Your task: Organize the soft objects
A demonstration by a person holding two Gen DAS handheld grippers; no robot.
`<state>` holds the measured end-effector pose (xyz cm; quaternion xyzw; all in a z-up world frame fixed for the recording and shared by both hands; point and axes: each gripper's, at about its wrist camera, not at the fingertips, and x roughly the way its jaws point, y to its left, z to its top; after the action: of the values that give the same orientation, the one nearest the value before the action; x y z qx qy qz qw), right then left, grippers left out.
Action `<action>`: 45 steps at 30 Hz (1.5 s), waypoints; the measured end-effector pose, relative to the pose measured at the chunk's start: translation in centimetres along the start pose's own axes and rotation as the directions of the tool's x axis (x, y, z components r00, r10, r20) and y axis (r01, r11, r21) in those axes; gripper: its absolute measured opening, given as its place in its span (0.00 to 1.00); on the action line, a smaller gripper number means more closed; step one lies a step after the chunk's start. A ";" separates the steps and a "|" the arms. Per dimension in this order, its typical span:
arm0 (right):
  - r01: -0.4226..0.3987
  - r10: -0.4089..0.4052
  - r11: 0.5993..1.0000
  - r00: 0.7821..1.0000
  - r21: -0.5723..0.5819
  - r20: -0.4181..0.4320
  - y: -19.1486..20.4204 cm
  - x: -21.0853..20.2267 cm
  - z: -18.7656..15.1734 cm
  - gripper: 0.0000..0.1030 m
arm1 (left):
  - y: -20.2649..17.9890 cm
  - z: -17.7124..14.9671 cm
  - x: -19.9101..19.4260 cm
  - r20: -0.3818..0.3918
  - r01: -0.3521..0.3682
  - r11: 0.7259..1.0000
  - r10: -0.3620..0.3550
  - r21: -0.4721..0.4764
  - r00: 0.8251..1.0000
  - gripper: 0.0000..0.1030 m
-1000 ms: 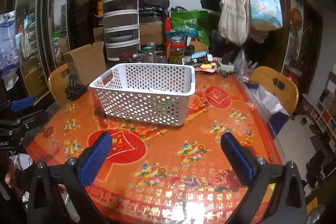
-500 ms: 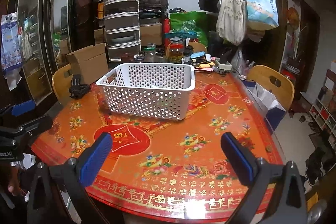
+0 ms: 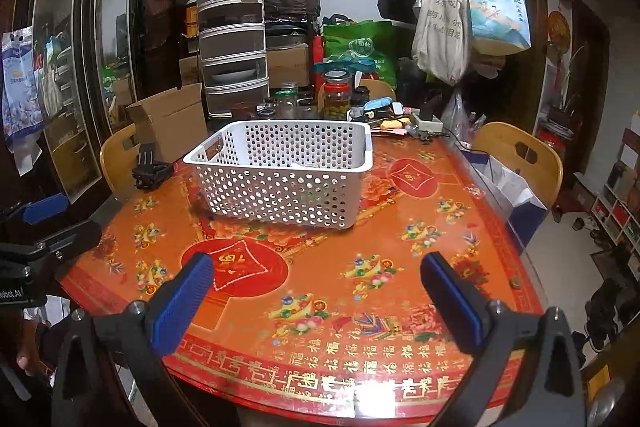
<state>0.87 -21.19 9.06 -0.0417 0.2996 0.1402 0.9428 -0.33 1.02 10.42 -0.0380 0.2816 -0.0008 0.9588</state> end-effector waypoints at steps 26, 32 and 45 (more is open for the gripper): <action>-0.007 0.007 1.000 1.000 -0.002 0.002 0.4 -0.2 -0.1 1.00 | 0.2 -0.6 0.2 -0.005 0.006 1.000 -0.006 -0.002 1.000 1.00; -0.010 0.010 1.000 1.000 -0.008 0.004 0.9 -0.4 -0.1 1.00 | 0.2 -0.6 0.1 -0.004 0.005 1.000 -0.005 -0.003 1.000 1.00; -0.008 0.008 1.000 1.000 -0.007 0.004 0.9 -0.4 -0.1 1.00 | 0.2 -0.7 0.1 -0.004 0.005 1.000 -0.005 -0.003 1.000 1.00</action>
<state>0.20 -20.44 9.23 -0.0437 0.2973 0.1453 0.9427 -0.59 1.12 9.76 -0.0403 0.2836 -0.0029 0.9581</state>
